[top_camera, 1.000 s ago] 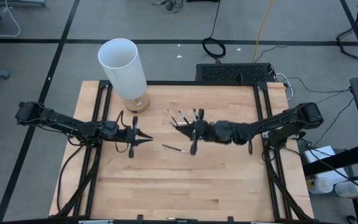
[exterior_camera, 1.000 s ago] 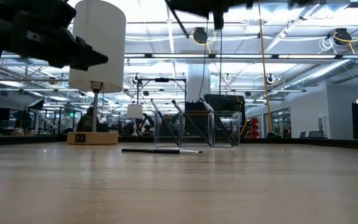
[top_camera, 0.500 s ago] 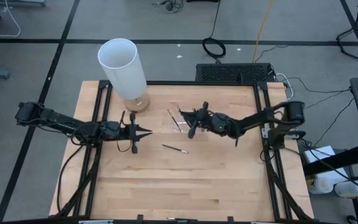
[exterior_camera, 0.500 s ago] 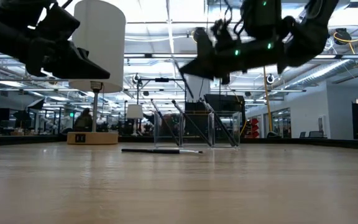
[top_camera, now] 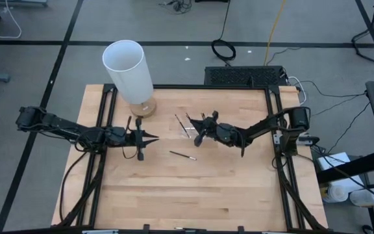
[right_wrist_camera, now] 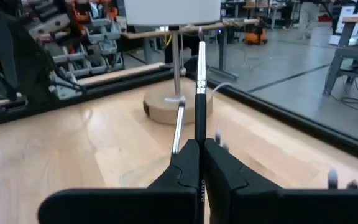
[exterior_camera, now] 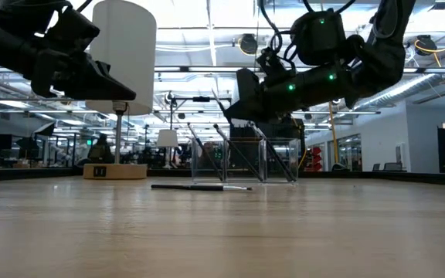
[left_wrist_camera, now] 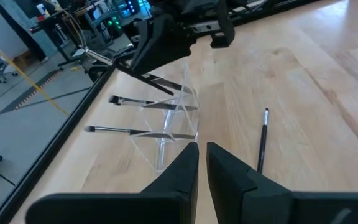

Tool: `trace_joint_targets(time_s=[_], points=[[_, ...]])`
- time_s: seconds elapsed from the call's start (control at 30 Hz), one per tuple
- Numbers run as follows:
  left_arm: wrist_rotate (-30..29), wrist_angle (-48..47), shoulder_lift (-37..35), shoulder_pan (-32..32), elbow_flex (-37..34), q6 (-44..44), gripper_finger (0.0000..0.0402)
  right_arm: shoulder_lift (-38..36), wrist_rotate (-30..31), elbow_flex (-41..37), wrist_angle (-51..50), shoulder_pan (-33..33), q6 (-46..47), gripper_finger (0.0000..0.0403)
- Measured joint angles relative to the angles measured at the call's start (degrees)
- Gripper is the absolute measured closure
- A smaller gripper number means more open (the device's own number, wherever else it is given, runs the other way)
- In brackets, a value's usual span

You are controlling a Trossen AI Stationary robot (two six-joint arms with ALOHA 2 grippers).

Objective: Put items in baskets/containers
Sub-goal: Put the black liner brush into the transparent organizer

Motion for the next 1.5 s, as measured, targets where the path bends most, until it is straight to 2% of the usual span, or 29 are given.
trace_joint_targets(time_s=[0.5,1.17,1.5], points=[[-0.07,1.25,0.0,0.0,0.0,1.07,0.036,-0.04,1.39,0.0,-7.46,0.68,4.76,0.0403],[-0.02,2.97,0.0,0.0,0.0,-2.19,0.036,-0.04,0.95,0.0,-10.9,0.58,8.91,0.0403],[0.1,2.93,0.0,0.0,0.0,-3.04,0.036,-0.09,0.94,0.02,-11.39,0.58,10.25,0.0371]])
